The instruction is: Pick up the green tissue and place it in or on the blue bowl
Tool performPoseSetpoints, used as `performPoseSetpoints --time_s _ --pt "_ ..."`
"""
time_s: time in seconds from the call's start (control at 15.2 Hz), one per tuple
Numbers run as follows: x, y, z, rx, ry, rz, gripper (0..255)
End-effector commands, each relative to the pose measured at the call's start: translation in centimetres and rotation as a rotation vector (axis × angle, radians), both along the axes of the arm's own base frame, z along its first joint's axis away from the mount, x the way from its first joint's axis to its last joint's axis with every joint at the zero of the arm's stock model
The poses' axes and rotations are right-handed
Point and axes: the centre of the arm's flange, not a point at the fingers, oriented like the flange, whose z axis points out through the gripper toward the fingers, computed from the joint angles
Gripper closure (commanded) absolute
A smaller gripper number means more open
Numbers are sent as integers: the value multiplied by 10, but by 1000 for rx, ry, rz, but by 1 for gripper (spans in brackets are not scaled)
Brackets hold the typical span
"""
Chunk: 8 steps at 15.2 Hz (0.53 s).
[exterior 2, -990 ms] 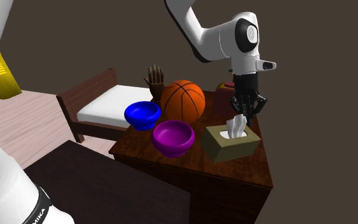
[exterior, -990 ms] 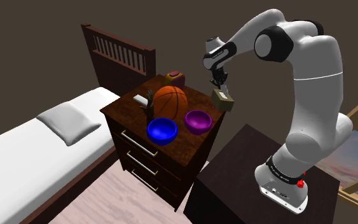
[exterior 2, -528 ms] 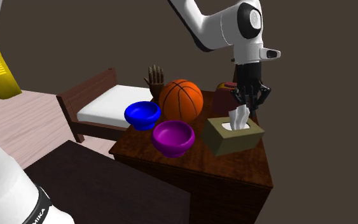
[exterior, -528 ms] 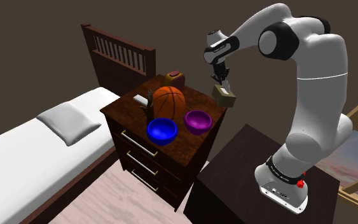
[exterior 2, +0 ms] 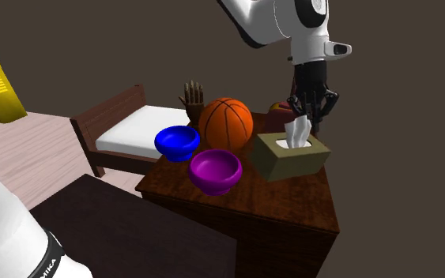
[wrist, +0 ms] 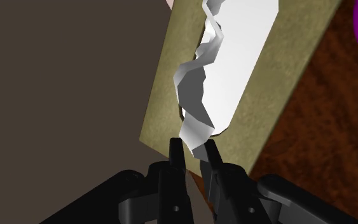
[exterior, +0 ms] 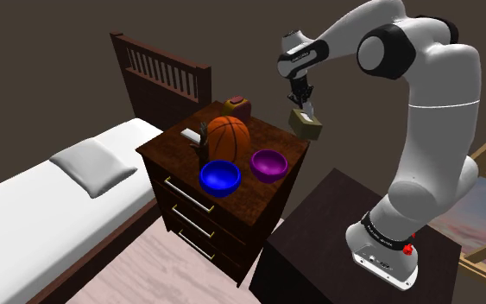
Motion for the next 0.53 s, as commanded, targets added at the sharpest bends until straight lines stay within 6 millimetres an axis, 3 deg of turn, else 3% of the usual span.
performPoseSetpoints --time_s 0.0,0.46 --pt "3 20 4 0 0 0 255" --pt "16 111 13 0 0 0 255"
